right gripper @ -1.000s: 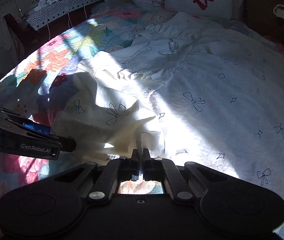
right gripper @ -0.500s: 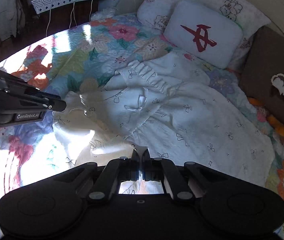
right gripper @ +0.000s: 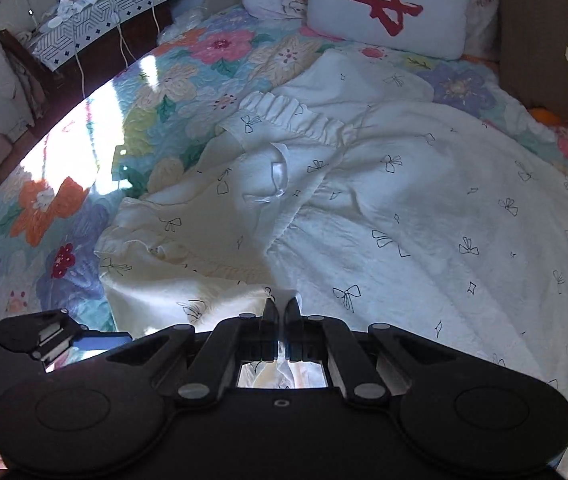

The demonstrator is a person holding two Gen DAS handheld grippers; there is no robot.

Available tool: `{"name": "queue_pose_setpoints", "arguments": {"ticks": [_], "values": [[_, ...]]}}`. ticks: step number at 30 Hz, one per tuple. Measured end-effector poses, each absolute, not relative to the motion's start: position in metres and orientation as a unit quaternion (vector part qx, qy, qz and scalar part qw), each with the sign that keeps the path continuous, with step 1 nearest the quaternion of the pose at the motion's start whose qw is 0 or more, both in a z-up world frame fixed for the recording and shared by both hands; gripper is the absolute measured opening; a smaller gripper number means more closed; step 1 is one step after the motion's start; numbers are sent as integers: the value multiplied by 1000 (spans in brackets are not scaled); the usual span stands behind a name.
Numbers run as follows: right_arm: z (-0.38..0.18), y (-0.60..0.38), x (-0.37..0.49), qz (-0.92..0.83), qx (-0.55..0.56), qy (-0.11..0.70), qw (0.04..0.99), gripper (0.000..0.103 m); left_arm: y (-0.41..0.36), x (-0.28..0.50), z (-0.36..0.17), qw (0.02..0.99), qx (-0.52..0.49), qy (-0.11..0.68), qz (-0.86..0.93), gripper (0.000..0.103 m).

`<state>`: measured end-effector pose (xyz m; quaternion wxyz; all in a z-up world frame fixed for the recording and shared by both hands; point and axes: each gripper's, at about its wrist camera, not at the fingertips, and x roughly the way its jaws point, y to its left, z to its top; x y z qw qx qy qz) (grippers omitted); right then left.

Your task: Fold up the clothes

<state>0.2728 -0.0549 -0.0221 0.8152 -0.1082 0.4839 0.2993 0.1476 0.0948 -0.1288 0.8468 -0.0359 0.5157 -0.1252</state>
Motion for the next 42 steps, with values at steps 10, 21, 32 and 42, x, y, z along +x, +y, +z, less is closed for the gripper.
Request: {"name": "queue_pose_setpoints", "arguments": {"ticks": [10, 21, 32, 42], "values": [[-64, -72, 300, 324, -114, 473, 811, 3, 79, 170, -123, 855, 40, 505, -110, 10], [-37, -75, 317, 345, -41, 401, 847, 3, 129, 191, -60, 923, -13, 386, -7, 1], [18, -75, 345, 296, -83, 347, 886, 3, 123, 287, -10, 932, 13, 360, -45, 1], [-25, -123, 412, 294, 112, 436, 843, 27, 109, 371, -35, 906, -8, 423, 2, 1]]}}
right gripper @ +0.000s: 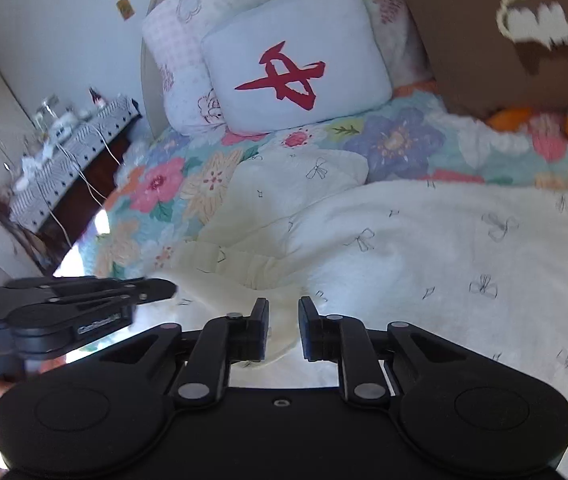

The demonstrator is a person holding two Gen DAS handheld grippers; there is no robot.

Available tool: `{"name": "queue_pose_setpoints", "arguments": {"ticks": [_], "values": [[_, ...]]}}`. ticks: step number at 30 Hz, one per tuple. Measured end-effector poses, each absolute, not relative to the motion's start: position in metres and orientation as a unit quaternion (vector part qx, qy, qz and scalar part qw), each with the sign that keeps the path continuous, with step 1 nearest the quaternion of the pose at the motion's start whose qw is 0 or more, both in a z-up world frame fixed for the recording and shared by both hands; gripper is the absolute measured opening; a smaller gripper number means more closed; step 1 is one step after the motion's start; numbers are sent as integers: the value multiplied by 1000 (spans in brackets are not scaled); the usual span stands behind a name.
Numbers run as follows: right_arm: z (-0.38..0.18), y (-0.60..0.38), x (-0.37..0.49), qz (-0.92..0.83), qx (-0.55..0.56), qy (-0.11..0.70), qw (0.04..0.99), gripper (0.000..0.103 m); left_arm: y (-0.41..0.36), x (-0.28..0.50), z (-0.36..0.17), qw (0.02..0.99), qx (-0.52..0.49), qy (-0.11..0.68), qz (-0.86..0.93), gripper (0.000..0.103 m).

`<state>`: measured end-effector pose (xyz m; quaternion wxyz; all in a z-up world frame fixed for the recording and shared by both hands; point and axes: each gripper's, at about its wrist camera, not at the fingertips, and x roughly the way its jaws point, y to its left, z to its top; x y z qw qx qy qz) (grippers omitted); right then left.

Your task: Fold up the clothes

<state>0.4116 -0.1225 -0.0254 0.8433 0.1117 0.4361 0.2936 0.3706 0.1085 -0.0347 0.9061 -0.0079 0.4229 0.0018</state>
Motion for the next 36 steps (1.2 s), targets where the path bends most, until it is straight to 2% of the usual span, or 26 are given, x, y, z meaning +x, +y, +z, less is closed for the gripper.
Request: {"name": "queue_pose_setpoints", "arguments": {"ticks": [2, 7, 9, 11, 13, 14, 16, 17, 18, 20, 22, 23, 24, 25, 30, 36], "values": [[-31, -135, 404, 306, 104, 450, 833, 28, 101, 377, -46, 900, 15, 435, 21, 1], [-28, -157, 369, 323, -29, 463, 825, 34, 78, 371, -55, 885, 91, 454, 52, 1], [-26, -169, 356, 319, -58, 461, 826, 39, 81, 365, -48, 880, 39, 468, 67, 1], [-24, -183, 345, 311, -72, 460, 829, 40, 89, 362, -45, 863, -54, 497, 68, 2], [-22, -200, 338, 303, -56, 466, 829, 40, 87, 356, -39, 853, -91, 508, 74, 5], [-21, -208, 336, 303, -40, 472, 827, 40, 83, 354, -33, 853, -86, 509, 78, 8], [-15, -226, 330, 313, 5, 486, 816, 40, 73, 349, -15, 858, -54, 503, 84, 30], [-11, -234, 328, 317, 26, 494, 809, 40, 69, 347, -3, 864, -38, 495, 85, 47], [-5, -241, 323, 322, 37, 500, 803, 40, 66, 344, 9, 869, -21, 487, 85, 51], [9, -249, 312, 330, 36, 504, 797, 40, 61, 338, 32, 876, 12, 474, 86, 51], [23, -249, 303, 334, 0, 495, 802, 41, 61, 331, 54, 879, 27, 467, 93, 55], [30, -249, 299, 335, -19, 489, 805, 44, 64, 326, 66, 878, 23, 469, 99, 63], [36, -248, 296, 338, -35, 486, 805, 51, 66, 321, 73, 874, 15, 476, 100, 69], [38, -247, 293, 341, -42, 485, 804, 55, 67, 315, 78, 868, 11, 486, 97, 69], [33, -235, 282, 371, -77, 472, 796, 55, 56, 273, 107, 861, 73, 499, 72, 69], [16, -212, 295, 375, -89, 486, 784, 55, 72, 246, 111, 864, 60, 499, 3, 74]]}}
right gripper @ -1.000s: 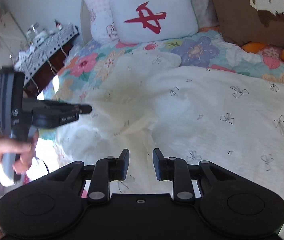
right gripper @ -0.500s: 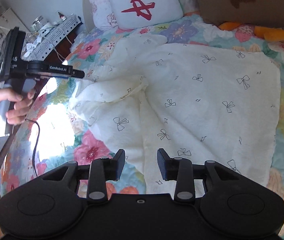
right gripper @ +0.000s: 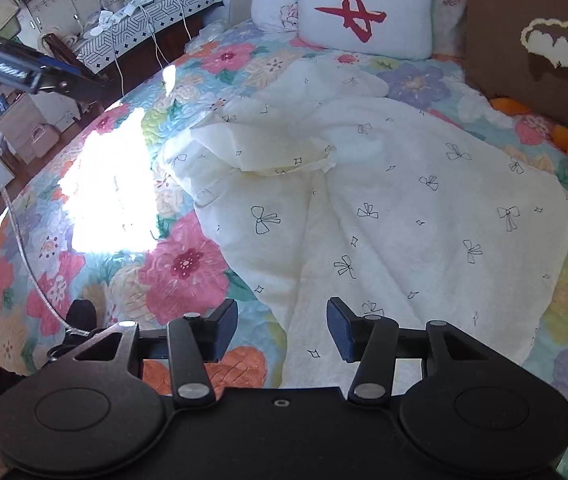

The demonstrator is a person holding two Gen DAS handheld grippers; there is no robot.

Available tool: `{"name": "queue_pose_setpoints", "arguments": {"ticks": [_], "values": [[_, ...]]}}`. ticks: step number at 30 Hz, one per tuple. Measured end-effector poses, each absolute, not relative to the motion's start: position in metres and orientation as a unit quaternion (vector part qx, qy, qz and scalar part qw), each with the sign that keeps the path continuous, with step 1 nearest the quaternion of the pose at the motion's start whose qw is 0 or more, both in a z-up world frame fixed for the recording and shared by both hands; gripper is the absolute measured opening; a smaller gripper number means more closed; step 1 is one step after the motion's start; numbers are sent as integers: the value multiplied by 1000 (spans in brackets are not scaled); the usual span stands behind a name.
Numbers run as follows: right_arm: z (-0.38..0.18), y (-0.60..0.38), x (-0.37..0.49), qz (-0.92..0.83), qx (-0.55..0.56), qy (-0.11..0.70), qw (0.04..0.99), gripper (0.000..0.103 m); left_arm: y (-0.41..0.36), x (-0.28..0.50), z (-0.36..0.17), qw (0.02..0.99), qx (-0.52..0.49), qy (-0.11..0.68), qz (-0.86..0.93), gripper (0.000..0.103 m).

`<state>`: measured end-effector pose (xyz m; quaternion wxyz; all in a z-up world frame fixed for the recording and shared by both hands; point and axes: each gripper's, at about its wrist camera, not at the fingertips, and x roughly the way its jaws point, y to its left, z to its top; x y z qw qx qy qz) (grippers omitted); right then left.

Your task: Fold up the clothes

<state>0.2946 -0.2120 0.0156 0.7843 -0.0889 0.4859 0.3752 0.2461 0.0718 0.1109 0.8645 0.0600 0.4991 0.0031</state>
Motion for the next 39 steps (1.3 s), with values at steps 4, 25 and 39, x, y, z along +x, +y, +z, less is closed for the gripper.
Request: {"name": "queue_pose_setpoints", "arguments": {"ticks": [4, 25, 39], "values": [[-7, -195, 313, 341, -81, 524, 776, 55, 92, 252, 74, 865, 29, 501, -29, 74], [-53, -186, 299, 265, -72, 510, 815, 54, 97, 303, -43, 923, 120, 360, -68, 80], [-101, -176, 273, 262, -204, 522, 786, 30, 100, 322, -69, 921, 120, 362, -73, 64]]}}
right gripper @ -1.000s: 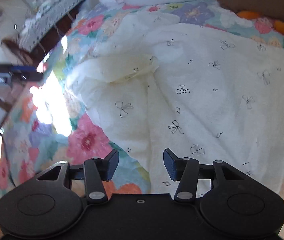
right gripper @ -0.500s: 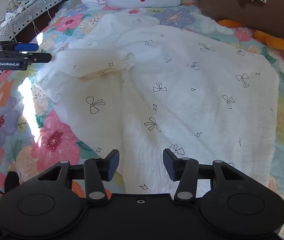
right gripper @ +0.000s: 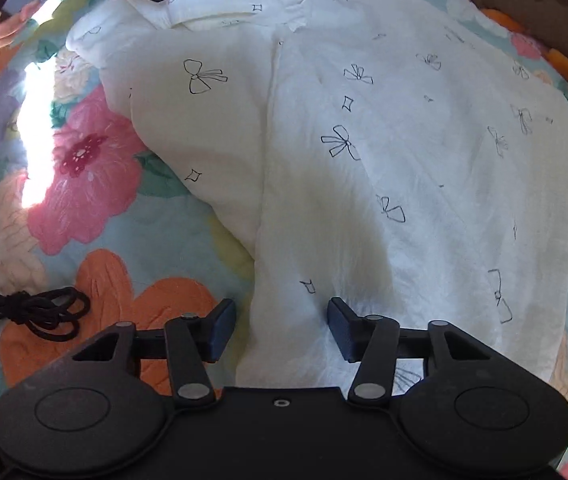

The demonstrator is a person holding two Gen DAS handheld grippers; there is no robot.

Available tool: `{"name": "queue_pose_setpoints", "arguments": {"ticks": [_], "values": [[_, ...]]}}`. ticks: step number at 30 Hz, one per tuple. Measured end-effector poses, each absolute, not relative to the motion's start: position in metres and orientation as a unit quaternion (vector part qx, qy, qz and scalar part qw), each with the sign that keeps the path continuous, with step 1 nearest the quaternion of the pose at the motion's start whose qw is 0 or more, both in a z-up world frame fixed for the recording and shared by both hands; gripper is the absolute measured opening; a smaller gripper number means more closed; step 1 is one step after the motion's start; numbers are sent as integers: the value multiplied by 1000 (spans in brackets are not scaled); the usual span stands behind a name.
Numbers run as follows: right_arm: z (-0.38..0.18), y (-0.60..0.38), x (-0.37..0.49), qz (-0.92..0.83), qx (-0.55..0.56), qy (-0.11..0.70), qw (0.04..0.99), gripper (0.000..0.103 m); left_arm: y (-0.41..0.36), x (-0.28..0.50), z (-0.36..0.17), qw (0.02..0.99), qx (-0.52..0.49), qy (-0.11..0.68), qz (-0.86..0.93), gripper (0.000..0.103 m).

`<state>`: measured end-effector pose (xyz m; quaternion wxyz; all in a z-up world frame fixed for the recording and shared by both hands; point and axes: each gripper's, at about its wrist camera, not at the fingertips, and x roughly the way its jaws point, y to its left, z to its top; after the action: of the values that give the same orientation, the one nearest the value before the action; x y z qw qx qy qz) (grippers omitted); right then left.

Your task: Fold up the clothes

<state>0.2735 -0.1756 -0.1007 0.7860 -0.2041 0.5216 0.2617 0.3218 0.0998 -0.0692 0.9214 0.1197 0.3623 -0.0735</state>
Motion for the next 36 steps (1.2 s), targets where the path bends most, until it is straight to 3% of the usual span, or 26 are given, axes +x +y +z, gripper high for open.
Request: {"name": "queue_pose_setpoints", "arguments": {"ticks": [1, 2, 3, 12, 17, 23, 25, 27, 29, 31, 32, 36], "values": [[-98, -178, 273, 260, -209, 512, 792, 7, 102, 323, -69, 922, 111, 363, -71, 49], [-91, -181, 274, 257, -204, 504, 799, 3, 104, 325, -69, 922, 101, 369, -69, 16], [-82, -186, 276, 253, -190, 495, 809, 3, 107, 325, -68, 922, 90, 370, -69, 3], [-22, -220, 310, 223, -135, 419, 870, 2, 119, 321, -40, 943, 82, 320, -48, 2], [-32, -229, 316, 224, -86, 464, 853, 10, 125, 310, -33, 950, 69, 303, -33, 2], [-58, -230, 302, 177, -151, 504, 831, 13, 128, 303, -35, 951, 70, 300, -18, 2], [-64, -234, 303, 176, -153, 524, 819, 25, 132, 301, -33, 954, 59, 295, -14, 2], [-68, -240, 303, 168, -152, 533, 816, 27, 137, 302, -33, 954, 48, 296, -11, 2], [-68, -244, 303, 168, -149, 539, 812, 27, 139, 304, -32, 952, 43, 302, -7, 2], [-66, -245, 303, 182, -137, 546, 806, 10, 136, 310, -37, 945, 59, 321, 3, 2], [-65, -243, 303, 190, -132, 549, 804, 7, 134, 311, -40, 943, 65, 326, 6, 2], [-50, -235, 298, 186, -153, 518, 821, 3, 129, 311, -44, 945, 84, 316, 10, 2]]}}
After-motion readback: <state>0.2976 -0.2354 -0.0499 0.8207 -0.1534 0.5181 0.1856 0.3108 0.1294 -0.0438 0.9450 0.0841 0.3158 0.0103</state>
